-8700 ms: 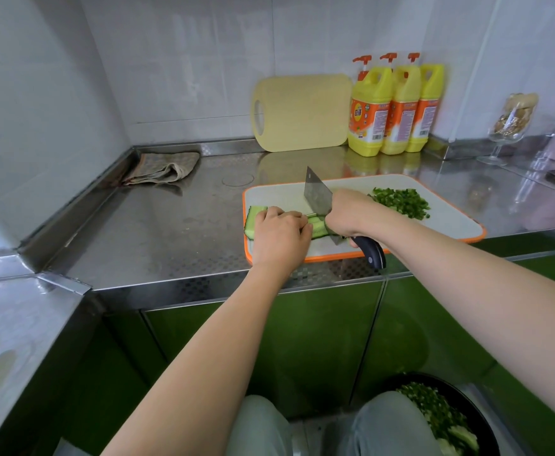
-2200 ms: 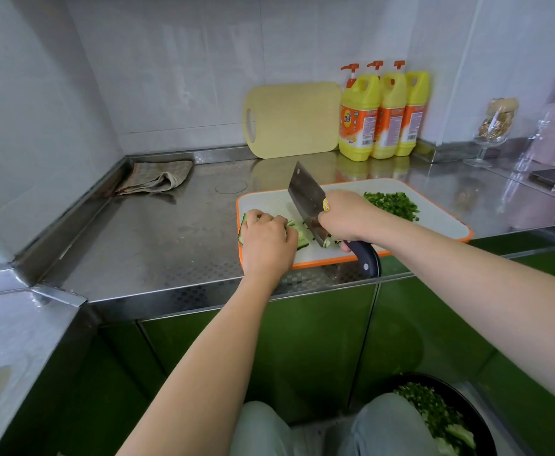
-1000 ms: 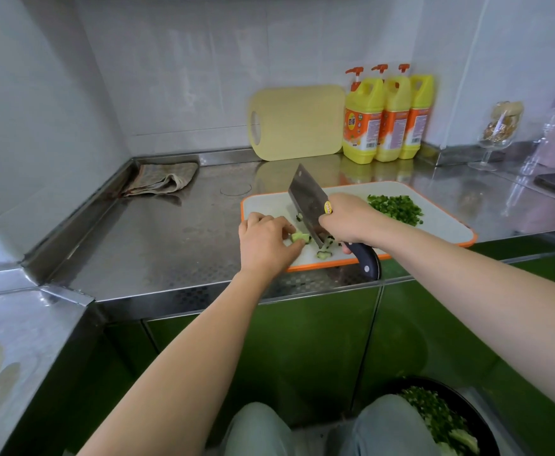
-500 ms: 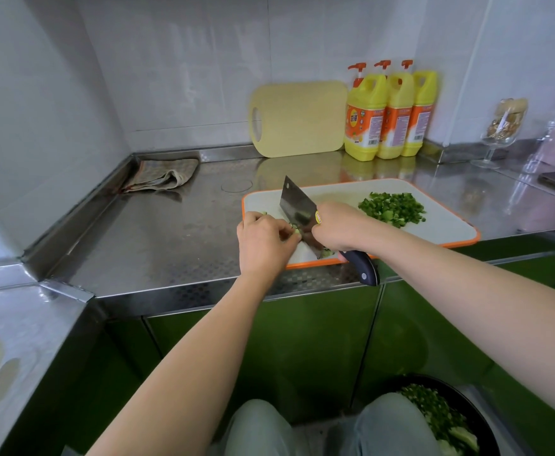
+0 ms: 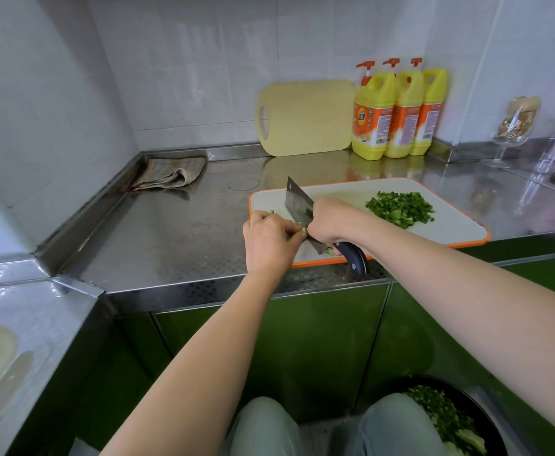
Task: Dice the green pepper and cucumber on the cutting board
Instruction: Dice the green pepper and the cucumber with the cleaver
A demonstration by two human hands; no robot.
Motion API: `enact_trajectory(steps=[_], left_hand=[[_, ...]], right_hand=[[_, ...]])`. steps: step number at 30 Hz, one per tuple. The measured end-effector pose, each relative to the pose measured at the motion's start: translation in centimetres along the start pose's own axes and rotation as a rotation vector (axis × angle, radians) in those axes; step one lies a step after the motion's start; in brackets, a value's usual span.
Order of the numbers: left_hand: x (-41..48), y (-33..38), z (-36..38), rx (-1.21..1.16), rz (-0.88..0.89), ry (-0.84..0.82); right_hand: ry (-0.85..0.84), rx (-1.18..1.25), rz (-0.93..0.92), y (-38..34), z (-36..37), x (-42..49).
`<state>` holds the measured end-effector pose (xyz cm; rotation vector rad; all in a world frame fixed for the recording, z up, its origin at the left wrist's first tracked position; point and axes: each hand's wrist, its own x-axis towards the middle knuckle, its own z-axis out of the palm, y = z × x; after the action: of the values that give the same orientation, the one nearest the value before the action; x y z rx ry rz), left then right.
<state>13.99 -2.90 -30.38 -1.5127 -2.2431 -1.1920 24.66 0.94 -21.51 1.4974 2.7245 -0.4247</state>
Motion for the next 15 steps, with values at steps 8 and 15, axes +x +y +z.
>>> enact_trajectory(steps=[8, 15], left_hand=[[0.3, -0.3, 0.0, -0.073, -0.041, 0.009], [0.4, -0.8, 0.4, -0.043, -0.058, 0.080]], right_hand=[[0.120, 0.494, 0.070, 4.4, 1.2, 1.3], [0.102, 0.505, -0.021, 3.4, -0.5, 0.1]])
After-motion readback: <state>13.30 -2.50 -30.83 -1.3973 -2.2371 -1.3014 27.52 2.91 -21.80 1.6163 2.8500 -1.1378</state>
